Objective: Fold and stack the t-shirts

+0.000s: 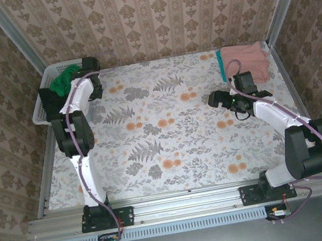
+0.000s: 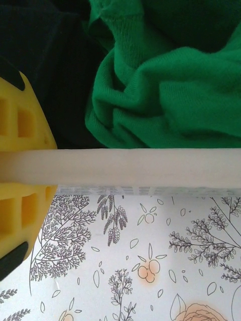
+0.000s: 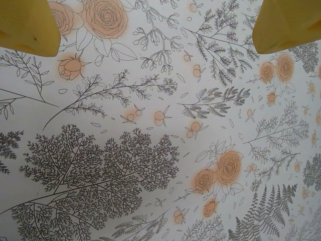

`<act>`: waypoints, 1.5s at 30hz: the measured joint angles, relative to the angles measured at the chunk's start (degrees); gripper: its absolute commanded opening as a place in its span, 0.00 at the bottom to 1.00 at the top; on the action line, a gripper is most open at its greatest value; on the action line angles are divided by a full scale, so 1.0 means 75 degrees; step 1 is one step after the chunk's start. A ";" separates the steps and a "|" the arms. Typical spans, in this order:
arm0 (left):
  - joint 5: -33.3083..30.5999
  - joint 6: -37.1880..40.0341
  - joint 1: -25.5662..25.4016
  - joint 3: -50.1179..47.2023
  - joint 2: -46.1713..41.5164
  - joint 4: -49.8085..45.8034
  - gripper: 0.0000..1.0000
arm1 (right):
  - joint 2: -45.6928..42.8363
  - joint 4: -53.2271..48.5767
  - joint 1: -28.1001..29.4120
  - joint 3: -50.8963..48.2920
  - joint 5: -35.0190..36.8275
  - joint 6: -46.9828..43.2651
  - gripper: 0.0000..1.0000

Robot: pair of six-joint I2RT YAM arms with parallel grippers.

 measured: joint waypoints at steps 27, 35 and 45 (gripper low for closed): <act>0.2404 -0.3217 0.2894 -0.2075 -0.2416 0.0396 0.93 | -0.0015 0.0017 0.0828 0.0015 0.0052 -0.0026 0.96; 0.3206 -0.3369 0.2806 -0.1976 -0.1953 0.0423 0.27 | -0.0408 0.0134 0.0860 -0.0280 0.0052 -0.0029 0.96; 0.3305 -0.3165 0.2194 -0.1891 -0.3404 0.0259 0.00 | -0.0629 0.0131 0.0860 -0.0338 0.0052 -0.0067 0.96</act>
